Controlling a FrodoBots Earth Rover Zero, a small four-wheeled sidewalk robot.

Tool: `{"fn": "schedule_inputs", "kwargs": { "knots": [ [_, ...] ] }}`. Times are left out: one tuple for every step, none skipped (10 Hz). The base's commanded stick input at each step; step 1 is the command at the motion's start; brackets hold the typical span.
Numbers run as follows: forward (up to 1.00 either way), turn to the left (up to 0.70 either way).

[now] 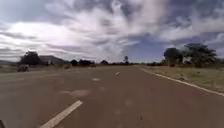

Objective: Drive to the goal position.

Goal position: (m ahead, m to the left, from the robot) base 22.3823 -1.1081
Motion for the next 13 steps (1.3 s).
{"fn": "schedule_inputs", "kwargs": {
  "knots": [
    [1.0,-0.18],
    [1.0,-0.3],
    [1.0,0.0],
    [1.0,0.0],
    [1.0,0.0],
    [1.0,0.0],
    [1.0,0.0],
    [1.0,0.0],
    [1.0,0.0],
    [1.0,0.0],
    [1.0,0.0],
    [1.0,0.0],
    [1.0,0.0]
  ]
}}
